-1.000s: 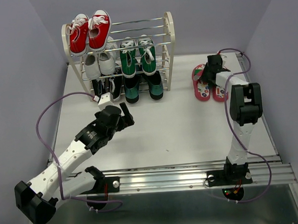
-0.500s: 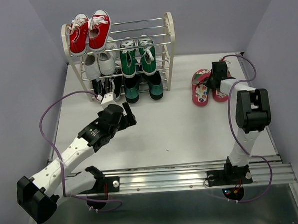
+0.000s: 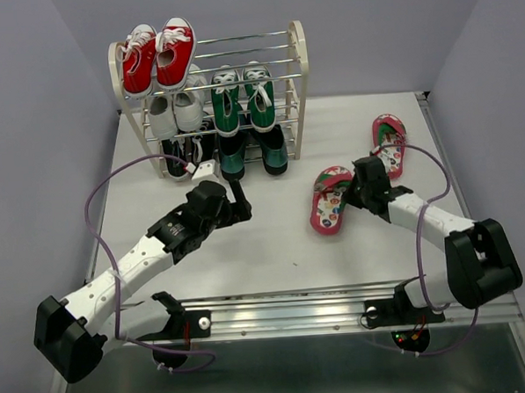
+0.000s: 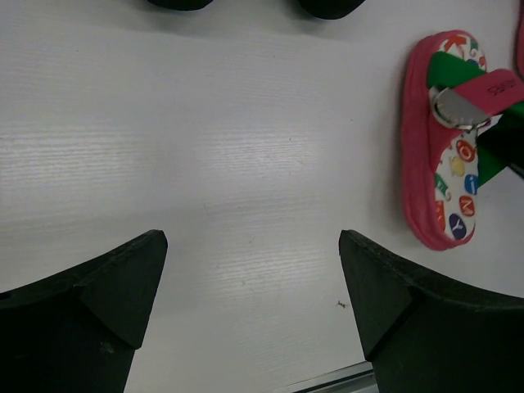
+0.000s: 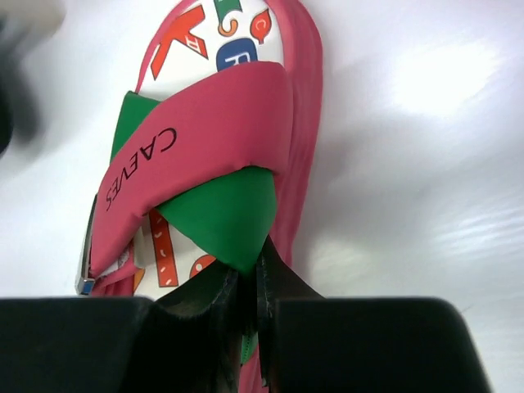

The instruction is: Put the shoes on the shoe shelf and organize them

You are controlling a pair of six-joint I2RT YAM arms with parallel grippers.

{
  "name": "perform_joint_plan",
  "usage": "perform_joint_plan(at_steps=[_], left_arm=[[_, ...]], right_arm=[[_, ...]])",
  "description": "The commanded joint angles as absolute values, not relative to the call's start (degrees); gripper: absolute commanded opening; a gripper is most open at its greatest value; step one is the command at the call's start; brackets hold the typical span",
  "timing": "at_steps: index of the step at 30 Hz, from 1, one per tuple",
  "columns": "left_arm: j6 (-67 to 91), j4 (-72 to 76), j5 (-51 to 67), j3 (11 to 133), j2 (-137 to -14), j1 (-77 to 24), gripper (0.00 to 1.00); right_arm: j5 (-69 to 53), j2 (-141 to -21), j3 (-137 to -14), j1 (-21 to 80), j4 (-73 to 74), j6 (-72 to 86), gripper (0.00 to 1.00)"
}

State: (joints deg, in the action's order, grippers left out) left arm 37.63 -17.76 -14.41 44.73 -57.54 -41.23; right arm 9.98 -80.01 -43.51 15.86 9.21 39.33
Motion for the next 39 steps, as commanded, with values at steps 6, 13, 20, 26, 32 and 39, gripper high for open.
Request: perform_joint_plan(at_steps=[6,13,20,26,32,39], left_arm=[[34.3,-14.3,-13.1,45.9,-58.4,-41.9,0.99],[35.9,-13.7,-10.6,42.3,-57.0,-42.9,0.99],[34.4,-10.7,-4.1,38.6,-56.2,-44.5,0.99],[34.9,-8.3,-2.1,37.6,-59.8,-47.5,0.99],[34.6,-7.7,-3.6,38.7,-65.1,-50.5,0.99],[32.9,-7.6,-5.8,41.7,-72.8,-53.8,0.99]], right_arm=[[9.0,-76.8,-38.5,35.0,0.6,58.7,0.07],[10.2,-85.2,-42.6,43.9,-6.6,65.1,0.09],[9.1,-89.5,-47.2,46.1,-6.5,64.3,0.34],[10.5,-86.2,-46.2,46.1,-3.4,61.6,0.68],[12.2,-78.2,-45.1,46.1,3.8,57.3,1.0],[24.9,-66.2,-43.9,46.1,14.2,55.5,1.0]])
